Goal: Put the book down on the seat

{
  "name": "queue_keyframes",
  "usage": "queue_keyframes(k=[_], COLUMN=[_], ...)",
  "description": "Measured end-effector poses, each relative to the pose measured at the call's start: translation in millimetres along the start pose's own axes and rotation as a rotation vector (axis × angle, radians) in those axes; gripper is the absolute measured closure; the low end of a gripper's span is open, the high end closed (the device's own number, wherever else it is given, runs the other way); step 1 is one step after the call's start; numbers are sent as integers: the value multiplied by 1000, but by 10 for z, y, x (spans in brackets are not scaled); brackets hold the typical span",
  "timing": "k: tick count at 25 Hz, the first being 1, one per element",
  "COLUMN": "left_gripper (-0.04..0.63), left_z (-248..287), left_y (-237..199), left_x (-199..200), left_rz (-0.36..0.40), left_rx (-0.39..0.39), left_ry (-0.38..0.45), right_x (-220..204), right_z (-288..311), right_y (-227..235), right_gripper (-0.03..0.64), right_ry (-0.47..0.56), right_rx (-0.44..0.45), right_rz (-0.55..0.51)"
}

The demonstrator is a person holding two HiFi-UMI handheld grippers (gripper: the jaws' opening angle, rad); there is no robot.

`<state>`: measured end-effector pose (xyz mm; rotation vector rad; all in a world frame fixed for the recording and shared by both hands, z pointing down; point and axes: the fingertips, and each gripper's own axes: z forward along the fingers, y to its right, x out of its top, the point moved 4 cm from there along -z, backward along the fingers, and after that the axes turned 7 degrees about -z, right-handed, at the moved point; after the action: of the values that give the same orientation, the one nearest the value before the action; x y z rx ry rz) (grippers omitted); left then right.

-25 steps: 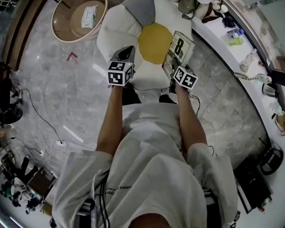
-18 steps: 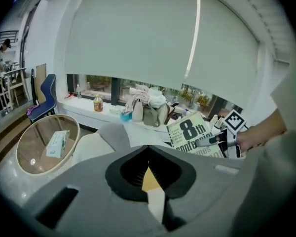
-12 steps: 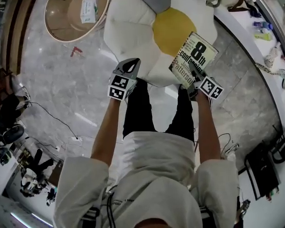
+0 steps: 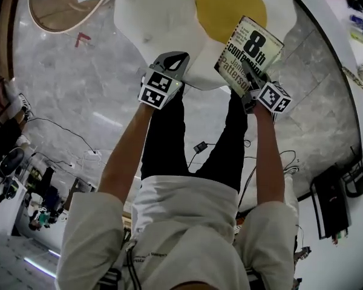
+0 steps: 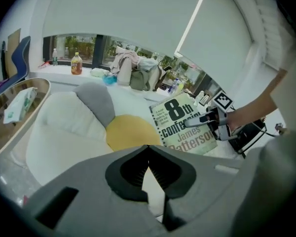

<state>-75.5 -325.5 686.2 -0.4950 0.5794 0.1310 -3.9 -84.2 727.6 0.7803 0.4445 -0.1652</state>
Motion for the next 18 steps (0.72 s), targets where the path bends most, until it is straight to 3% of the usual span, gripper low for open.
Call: queue_keyframes(k=[4, 8, 18], left_gripper=[586, 586, 586], left_z=[287, 583, 1214], left_y=[15, -34, -225], left_x=[-129, -145, -139], left_rz=[23, 40, 58], left_rx=[-15, -14, 19], left_ry=[-37, -51, -59], right_x=[-177, -133, 10], right_z=[120, 205, 543], right_y=[202, 351, 764], right_gripper=[460, 460, 460], right_ry=[-27, -50, -75], right_rx=[5, 8, 59], right_rz=[-16, -93, -153])
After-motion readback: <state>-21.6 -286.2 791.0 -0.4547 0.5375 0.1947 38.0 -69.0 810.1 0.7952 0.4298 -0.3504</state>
